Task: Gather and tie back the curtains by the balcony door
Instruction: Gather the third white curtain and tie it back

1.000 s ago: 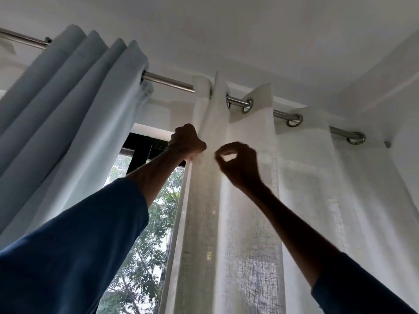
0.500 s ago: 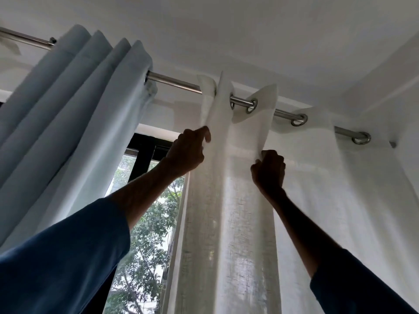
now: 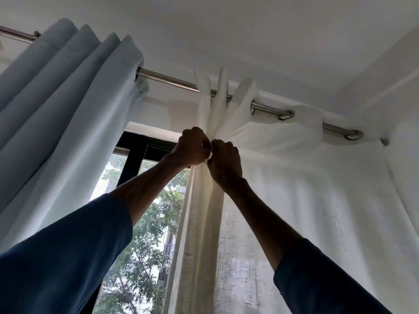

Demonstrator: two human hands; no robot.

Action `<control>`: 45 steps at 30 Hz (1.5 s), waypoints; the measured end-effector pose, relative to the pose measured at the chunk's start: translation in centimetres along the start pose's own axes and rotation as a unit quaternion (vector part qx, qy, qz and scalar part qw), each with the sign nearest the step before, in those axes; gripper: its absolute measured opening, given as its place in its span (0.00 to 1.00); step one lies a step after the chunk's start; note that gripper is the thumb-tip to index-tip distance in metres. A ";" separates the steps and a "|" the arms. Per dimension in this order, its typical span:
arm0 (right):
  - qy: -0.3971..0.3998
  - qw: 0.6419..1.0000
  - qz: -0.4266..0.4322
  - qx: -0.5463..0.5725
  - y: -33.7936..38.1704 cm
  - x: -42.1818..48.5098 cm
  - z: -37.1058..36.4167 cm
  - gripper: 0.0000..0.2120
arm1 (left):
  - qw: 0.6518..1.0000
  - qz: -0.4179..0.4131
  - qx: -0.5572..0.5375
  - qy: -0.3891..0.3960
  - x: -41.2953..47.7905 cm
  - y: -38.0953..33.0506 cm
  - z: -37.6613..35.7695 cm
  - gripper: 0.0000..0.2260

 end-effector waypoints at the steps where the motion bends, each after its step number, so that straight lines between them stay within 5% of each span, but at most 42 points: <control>1: 0.007 1.000 0.014 -0.015 -0.3 0.0 0.2 0.01 | 1.000 0.004 0.008 0.004 0.2 -0.4 -0.3 0.06; 4: 0.043 0.996 0.041 -0.072 -1.3 -0.7 0.3 0.09 | 0.999 0.035 0.024 0.022 0.5 -0.7 -1.6 0.17; 8: 0.062 0.992 0.055 -0.092 -2.8 -2.2 0.0 0.16 | 0.988 0.129 -0.080 0.030 0.2 -0.7 -2.4 0.10; 11: 0.064 0.993 0.055 -0.082 -3.7 -2.8 0.2 0.17 | 0.975 0.179 -0.132 0.014 0.5 -1.3 -2.3 0.20; 14: 0.058 0.993 0.064 -0.077 -3.1 -3.1 1.3 0.11 | 0.982 0.175 -0.067 0.022 0.7 -2.8 -2.1 0.25; 16: 0.105 0.993 0.049 -0.009 -3.2 -3.1 2.0 0.11 | 0.985 0.167 -0.024 0.029 0.6 -3.4 -1.9 0.23; 19: 0.181 0.949 -0.129 0.226 -6.4 -1.6 3.7 0.10 | 0.991 0.134 -0.005 0.020 0.6 -3.9 -1.9 0.17; 22: 0.041 0.920 -0.212 0.326 -10.1 2.3 6.9 0.17 | 0.996 0.088 -0.002 0.005 0.3 -4.2 -1.7 0.08; 24: -0.062 0.943 -0.202 0.257 -11.1 5.3 8.2 0.33 | 0.999 0.053 0.010 -0.008 0.0 -4.9 -1.5 0.06; 26: -0.081 0.972 -0.191 0.110 -10.3 7.6 7.8 0.44 | 0.999 0.022 0.028 -0.020 -0.2 -5.5 -1.4 0.09; 31: -0.056 0.985 -0.162 -0.024 -7.0 11.5 5.2 0.21 | 0.998 -0.022 0.051 -0.030 0.0 -5.5 -1.7 0.14; 34: -0.058 0.992 -0.076 -0.080 -3.8 12.9 3.3 0.15 | 0.998 -0.004 0.058 -0.027 0.2 -3.9 -1.2 0.15; 38: -0.021 0.999 0.048 -0.002 -0.2 13.3 0.5 0.13 | 0.998 0.029 0.053 -0.030 0.1 -1.4 -0.7 0.06; 41: -0.043 0.999 0.027 0.014 -1.3 13.2 0.8 0.13 | 0.998 0.044 0.043 -0.031 0.0 -0.3 -1.2 0.13; 45: -0.023 0.996 -0.019 0.078 -4.1 11.3 -0.3 0.10 | 0.996 0.061 0.031 -0.051 -1.0 0.4 -1.4 0.06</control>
Point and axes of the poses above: each hand's wrist, its own x-axis towards the middle knuckle, its own z-axis out of the back of the hand, y = z × x, the point moved 8 cm from there along x, towards the middle knuckle, and after that the axes turned 9 degrees about x, right-handed, at the moved point
